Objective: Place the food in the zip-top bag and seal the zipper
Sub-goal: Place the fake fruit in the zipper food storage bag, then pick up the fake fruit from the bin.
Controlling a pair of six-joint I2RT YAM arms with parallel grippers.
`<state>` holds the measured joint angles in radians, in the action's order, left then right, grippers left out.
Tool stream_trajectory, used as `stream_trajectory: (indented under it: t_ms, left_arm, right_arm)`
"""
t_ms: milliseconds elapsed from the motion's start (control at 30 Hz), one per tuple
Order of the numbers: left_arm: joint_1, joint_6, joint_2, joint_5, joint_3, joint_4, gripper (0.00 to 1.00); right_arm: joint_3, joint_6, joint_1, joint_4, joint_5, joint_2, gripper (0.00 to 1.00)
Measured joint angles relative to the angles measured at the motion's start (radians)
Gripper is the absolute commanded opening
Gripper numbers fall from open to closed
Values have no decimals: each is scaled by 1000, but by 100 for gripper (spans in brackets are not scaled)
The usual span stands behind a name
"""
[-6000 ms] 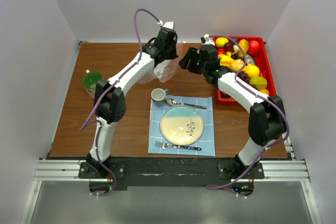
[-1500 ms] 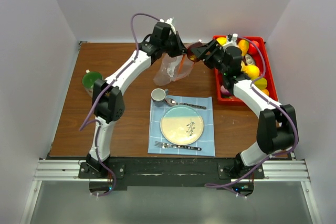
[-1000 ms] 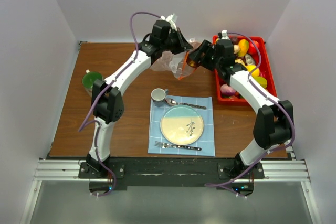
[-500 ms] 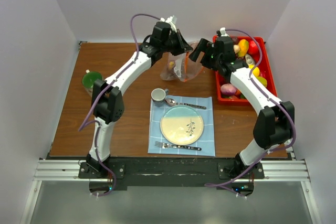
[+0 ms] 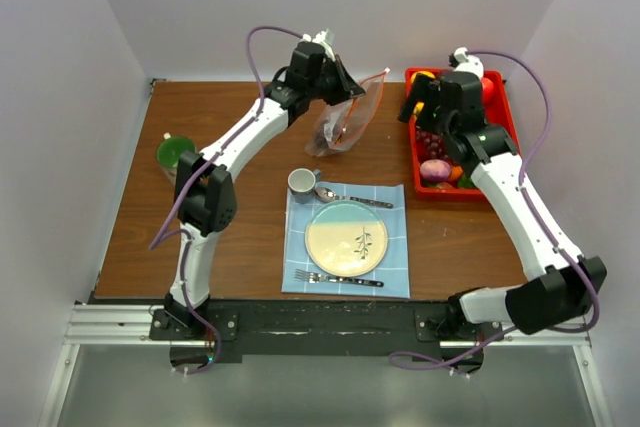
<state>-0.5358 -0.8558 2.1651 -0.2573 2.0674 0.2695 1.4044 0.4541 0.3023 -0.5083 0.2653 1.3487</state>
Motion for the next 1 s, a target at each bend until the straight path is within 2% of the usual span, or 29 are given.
stream_trajectory:
  t_ms: [100,233,433,867,1000]
  left_arm:
    - [0,0,5,0,0,-1,0]
    - [0,0,16,0,0,-4,0]
    - [0,0,29,0,0,-6,0]
    - [0,0,30,0,0,-6,0]
    - [0,0,30,0,0,-6,0]
  right_arm:
    - [-42,-20,-24,-24,42,-35,88]
    - [-177,-6,-87,-52,61,-61,88]
    - [-368,69,-179,-34,-10,-69,90]
    - [-532,227,-268,209,-118,10,92]
    - [-542,262,-275,269,-136,45,85]
